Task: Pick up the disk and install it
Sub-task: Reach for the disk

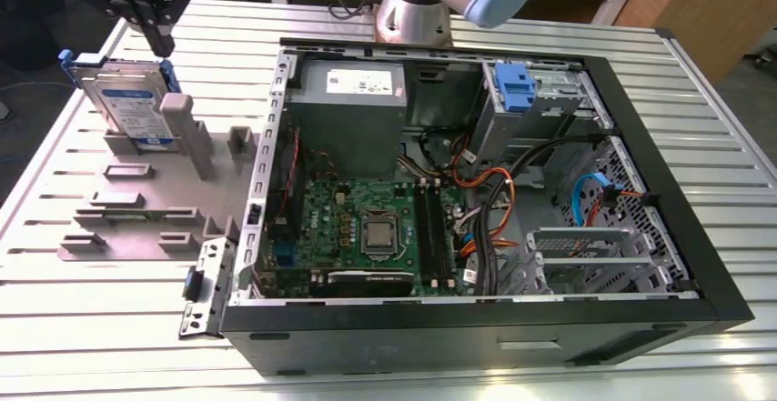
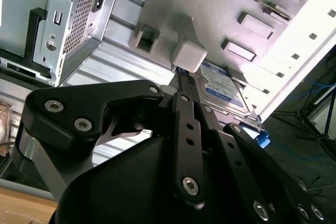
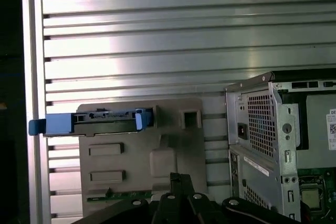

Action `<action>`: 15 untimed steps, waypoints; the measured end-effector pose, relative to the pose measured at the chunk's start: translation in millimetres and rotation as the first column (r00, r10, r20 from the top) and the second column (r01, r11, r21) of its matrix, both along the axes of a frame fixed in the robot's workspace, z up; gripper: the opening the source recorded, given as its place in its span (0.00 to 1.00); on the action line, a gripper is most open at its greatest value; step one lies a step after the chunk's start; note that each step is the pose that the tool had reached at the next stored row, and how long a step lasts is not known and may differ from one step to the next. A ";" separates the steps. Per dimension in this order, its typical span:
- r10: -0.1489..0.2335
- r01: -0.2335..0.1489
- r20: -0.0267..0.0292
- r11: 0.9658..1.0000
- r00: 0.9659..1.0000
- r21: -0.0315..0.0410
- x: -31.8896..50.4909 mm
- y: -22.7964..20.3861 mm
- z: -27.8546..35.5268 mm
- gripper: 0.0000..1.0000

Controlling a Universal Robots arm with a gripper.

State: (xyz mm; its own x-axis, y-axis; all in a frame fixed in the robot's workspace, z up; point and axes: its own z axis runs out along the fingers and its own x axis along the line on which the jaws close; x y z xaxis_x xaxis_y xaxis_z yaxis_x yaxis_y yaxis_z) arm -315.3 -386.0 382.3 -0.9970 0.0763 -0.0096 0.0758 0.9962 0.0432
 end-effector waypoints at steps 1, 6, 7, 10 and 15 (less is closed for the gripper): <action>0.000 0.000 0.000 1.000 1.000 0.000 -1.7 0.7 0.0 0.11; 0.000 0.000 0.000 1.000 1.000 0.000 -11.3 6.4 -0.2 0.11; 0.000 0.000 0.000 1.000 1.000 0.000 -13.5 7.7 -0.3 0.11; 0.000 0.000 0.000 1.000 1.000 0.000 -19.9 9.9 -0.5 0.11; 0.000 0.000 0.000 1.000 1.000 0.000 -25.6 10.4 -0.8 0.11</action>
